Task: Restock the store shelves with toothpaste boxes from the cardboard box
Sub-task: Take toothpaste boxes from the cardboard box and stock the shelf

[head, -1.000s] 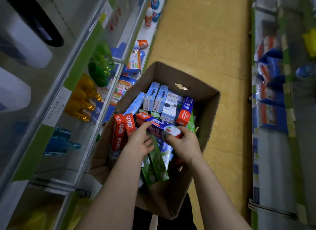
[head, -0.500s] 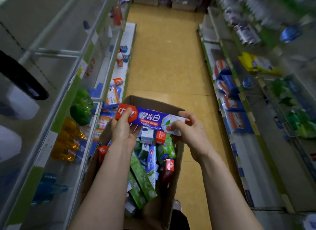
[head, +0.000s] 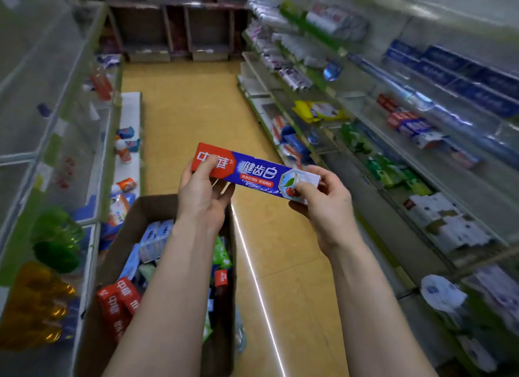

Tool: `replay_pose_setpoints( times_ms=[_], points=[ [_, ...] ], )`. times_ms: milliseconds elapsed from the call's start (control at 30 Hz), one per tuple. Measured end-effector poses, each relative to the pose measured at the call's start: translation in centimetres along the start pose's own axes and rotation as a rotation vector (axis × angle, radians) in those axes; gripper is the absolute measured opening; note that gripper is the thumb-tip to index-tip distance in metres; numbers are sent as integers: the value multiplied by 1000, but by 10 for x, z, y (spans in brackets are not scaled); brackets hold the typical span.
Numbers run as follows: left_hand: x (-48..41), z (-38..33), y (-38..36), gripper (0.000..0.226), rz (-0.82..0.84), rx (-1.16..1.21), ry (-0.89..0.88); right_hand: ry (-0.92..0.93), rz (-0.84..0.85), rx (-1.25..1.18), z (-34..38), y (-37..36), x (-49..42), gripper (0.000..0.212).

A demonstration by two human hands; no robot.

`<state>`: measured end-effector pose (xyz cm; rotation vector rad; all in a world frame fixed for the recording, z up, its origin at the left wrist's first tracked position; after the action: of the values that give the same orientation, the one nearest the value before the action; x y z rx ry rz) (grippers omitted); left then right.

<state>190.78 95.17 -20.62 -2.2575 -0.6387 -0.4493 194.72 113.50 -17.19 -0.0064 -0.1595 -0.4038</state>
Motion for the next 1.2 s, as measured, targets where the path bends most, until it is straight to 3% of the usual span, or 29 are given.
replay_pose_setpoints(
  times_ms=[233, 433, 733, 1200],
  points=[
    [96, 61, -61, 50, 171, -91, 24, 76, -192, -93, 22, 126, 33, 28],
    [196, 124, -100, 23, 319, -180, 64, 109, -362, -202, 29, 242, 75, 28],
    [348, 210, -174, 28, 615, -224, 98, 292, -609, -259, 65, 414, 158, 25],
    [556, 354, -242, 27, 1034, -382, 395, 441, -1116, -236, 83, 616, 306, 23]
  ],
)
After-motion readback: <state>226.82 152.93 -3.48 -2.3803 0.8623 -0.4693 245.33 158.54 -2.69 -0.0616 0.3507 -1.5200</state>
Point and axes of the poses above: each hand's wrist, its own x-axis away from the middle knuckle, its own y-axis out of the back of the hand, z = x × y, the point moved 4 cm from there along -x, towards the middle knuckle, and after that the axes turned 7 degrees about -z, right-handed, at the moved point
